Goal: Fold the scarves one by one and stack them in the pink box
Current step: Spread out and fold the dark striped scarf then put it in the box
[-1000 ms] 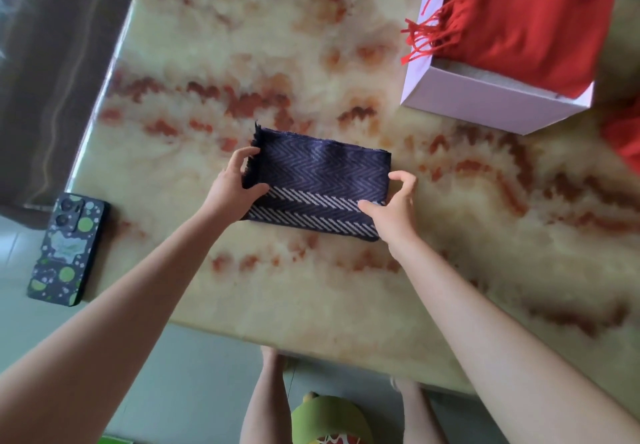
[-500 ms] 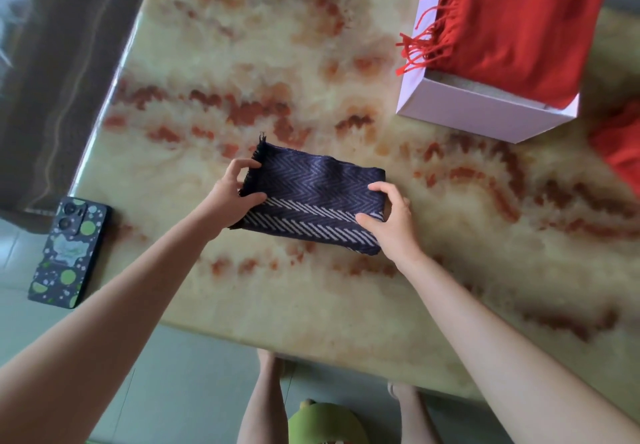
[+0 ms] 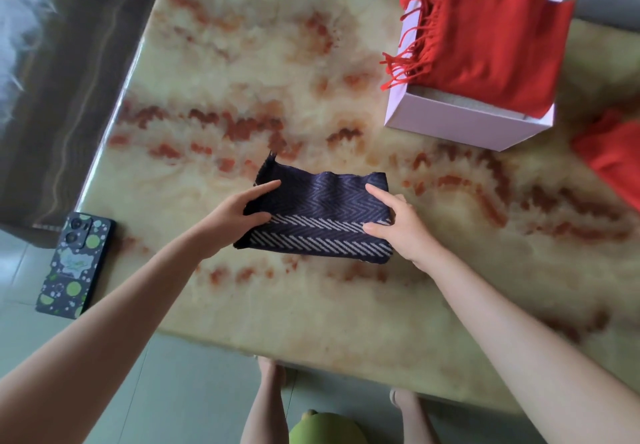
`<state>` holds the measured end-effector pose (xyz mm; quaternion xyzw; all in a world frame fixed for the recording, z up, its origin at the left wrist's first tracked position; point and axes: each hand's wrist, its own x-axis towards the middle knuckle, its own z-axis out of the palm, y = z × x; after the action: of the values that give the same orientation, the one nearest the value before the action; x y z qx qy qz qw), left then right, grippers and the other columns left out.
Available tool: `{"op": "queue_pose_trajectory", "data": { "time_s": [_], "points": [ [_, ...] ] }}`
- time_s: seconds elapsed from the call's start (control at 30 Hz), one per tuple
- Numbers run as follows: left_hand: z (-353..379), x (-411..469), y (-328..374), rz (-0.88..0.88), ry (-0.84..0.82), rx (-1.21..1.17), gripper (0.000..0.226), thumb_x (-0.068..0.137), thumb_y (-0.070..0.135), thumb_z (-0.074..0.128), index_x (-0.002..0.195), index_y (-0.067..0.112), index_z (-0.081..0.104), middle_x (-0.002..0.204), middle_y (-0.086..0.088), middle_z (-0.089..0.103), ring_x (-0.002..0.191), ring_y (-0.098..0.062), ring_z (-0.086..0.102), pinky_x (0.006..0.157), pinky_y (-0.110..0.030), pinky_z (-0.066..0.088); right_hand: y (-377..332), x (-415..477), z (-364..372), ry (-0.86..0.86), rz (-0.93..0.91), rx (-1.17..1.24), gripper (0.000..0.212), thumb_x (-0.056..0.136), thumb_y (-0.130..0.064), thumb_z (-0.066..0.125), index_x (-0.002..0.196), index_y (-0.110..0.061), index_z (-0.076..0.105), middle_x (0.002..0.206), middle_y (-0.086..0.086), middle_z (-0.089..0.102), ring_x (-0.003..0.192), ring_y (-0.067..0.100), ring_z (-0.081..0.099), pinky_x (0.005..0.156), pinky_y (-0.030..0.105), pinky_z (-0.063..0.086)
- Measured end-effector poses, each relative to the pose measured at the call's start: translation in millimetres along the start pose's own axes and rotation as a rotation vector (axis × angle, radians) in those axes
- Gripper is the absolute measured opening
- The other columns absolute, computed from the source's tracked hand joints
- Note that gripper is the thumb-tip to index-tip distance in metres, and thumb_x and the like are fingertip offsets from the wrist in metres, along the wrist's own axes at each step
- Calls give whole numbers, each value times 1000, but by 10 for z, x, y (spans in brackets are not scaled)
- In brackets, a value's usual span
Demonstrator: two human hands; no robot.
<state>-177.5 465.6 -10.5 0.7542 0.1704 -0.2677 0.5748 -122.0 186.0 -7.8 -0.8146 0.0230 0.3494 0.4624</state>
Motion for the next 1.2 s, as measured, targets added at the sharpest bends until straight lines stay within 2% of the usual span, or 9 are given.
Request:
{"op": "queue_pose_trajectory", "data": {
  "time_s": [0.17, 0.27, 0.33, 0.57, 0.73, 0.9, 0.97, 1.13, 1.2],
  "points": [
    [114, 91, 472, 95, 82, 187, 63, 91, 10, 59, 141, 41, 35, 119, -3, 40, 98, -11, 48, 68, -5, 44, -177, -122, -484, 0, -58, -46, 78, 82, -3, 69, 146, -30, 33, 123, 8, 38, 110, 14, 48, 101, 21, 35],
    [251, 194, 911, 167, 103, 249, 67, 90, 10, 61, 143, 38, 31, 122, 0, 35, 107, -11, 44, 87, -12, 41, -293, -155, -923, 68, -121, -97, 84, 79, -2, 72, 146, -32, 32, 125, 6, 38, 117, 12, 44, 102, 19, 28],
    [373, 321, 1229, 236, 136, 287, 70, 88, 6, 62, 146, 29, 29, 122, -2, 33, 111, -9, 39, 99, -10, 28, -384, -138, -1262, 126, -159, -137, 86, 76, -1, 74, 146, -29, 32, 126, 6, 38, 121, 12, 42, 105, 19, 25],
    [837, 1134, 2364, 455, 214, 372, 72, 84, -5, 61, 146, 10, 28, 116, -8, 25, 124, -20, 34, 93, 8, 10, -620, 199, -2521, 317, -216, -240, 88, 72, -2, 78, 145, -22, 34, 117, 5, 38, 118, 15, 44, 110, 21, 24],
    [1080, 1697, 2922, 532, 285, 426, 71, 84, -6, 57, 146, 8, 26, 113, -7, 22, 128, -27, 34, 101, -5, 12, -647, 649, -3142, 381, -237, -175, 93, 70, -3, 80, 146, -28, 33, 138, 13, 34, 132, 22, 40, 117, 37, 24],
    [1204, 2124, 2826, 418, 311, 588, 66, 90, 4, 53, 149, 12, 23, 131, -17, 26, 132, -33, 30, 104, -8, 14, -491, 1009, -3169, 329, -150, -251, 90, 76, -10, 77, 149, -22, 25, 143, 14, 27, 133, 19, 33, 106, 14, 18],
    [1245, 2157, 2673, 306, 320, 675, 64, 93, 12, 51, 150, 15, 21, 140, -23, 23, 132, -36, 30, 107, -21, 21, -345, 1091, -3045, 282, -112, -296, 90, 80, -19, 75, 151, -25, 20, 144, 13, 20, 135, 20, 26, 104, 15, 15],
    [1230, 2147, 2607, 337, 414, 593, 62, 91, -1, 41, 149, 15, 26, 141, -20, 24, 130, -31, 34, 107, -19, 19, -282, 1130, -2984, 334, -199, -273, 93, 82, -22, 73, 152, -25, 13, 156, 10, 9, 144, 18, 15, 114, 24, 10],
    [1229, 2135, 2654, 290, 442, 616, 66, 88, -2, 42, 149, 20, 26, 146, -17, 19, 132, -34, 27, 110, -30, 21, -308, 1104, -2989, 352, -226, -304, 97, 80, -22, 75, 152, -23, 10, 158, 9, 4, 146, 19, 9, 115, 26, 9]
  ]
}}
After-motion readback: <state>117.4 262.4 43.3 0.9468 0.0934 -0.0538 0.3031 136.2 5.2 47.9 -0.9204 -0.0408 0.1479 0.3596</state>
